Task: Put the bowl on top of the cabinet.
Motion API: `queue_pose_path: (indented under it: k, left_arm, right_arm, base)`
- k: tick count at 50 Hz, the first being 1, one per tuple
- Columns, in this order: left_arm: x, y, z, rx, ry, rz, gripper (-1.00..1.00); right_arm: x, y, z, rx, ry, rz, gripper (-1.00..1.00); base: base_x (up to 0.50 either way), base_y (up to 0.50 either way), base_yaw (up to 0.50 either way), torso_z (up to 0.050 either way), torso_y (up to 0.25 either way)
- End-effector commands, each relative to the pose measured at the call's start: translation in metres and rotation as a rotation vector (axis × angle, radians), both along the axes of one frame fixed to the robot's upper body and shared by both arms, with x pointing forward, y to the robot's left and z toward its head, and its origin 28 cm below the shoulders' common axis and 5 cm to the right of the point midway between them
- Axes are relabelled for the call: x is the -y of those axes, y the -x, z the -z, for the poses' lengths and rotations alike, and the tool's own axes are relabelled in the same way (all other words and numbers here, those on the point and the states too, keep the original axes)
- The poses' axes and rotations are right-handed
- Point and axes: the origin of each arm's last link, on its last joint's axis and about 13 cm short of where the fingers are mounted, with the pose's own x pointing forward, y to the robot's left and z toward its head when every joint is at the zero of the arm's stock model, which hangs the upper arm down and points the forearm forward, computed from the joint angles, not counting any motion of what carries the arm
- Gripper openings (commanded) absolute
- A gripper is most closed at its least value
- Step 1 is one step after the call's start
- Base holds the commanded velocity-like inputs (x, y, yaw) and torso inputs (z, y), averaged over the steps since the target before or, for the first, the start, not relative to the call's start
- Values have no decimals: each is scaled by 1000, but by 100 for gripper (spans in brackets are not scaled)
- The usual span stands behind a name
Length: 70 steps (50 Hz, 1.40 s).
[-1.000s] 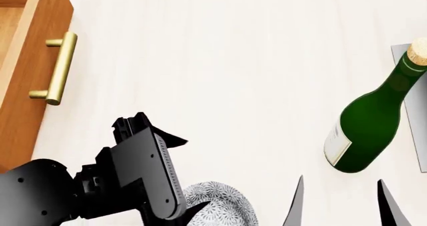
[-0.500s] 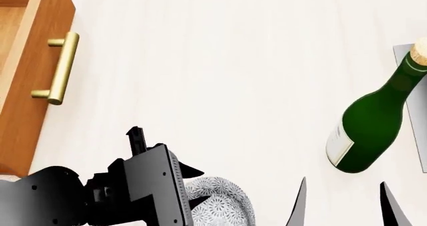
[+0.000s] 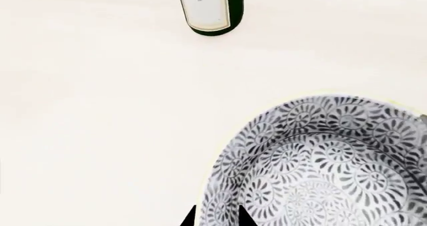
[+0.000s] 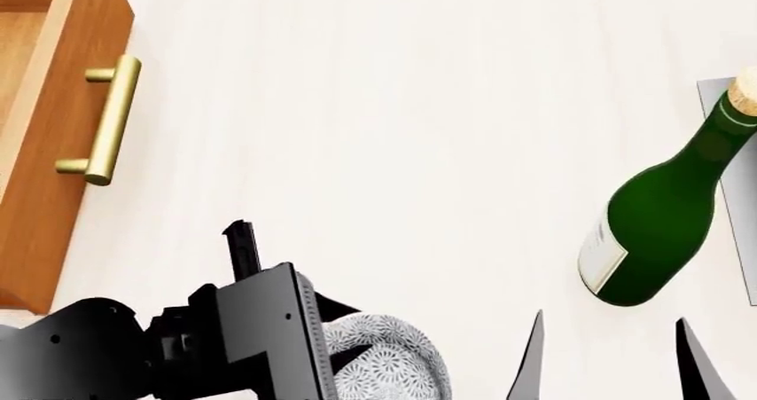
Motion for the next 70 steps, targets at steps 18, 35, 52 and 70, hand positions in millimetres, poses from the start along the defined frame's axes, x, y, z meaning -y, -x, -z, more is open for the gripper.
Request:
queue_pose_path:
  k: [18, 35, 52, 70]
  left_arm:
    - [-31, 6, -103, 209, 221, -176, -100]
    - [-47, 6, -189, 380, 440, -371, -100]
    - [-90, -8, -271, 509, 799, -733, -100]
    - [-126, -17, -305, 488, 1118, -994, -100]
  right_arm:
    - [-4, 7, -14, 30, 9, -23, 100]
    - [-5, 10, -20, 40, 17, -30, 100]
    - [-5, 10, -26, 43, 23, -27, 100]
    - [-4, 11, -27, 45, 30, -22, 100]
  base:
    - [0, 0, 0, 0, 0]
    - [0, 0, 0, 0, 0]
    - [0, 0, 0, 0, 0]
    - [0, 0, 0, -5, 109]
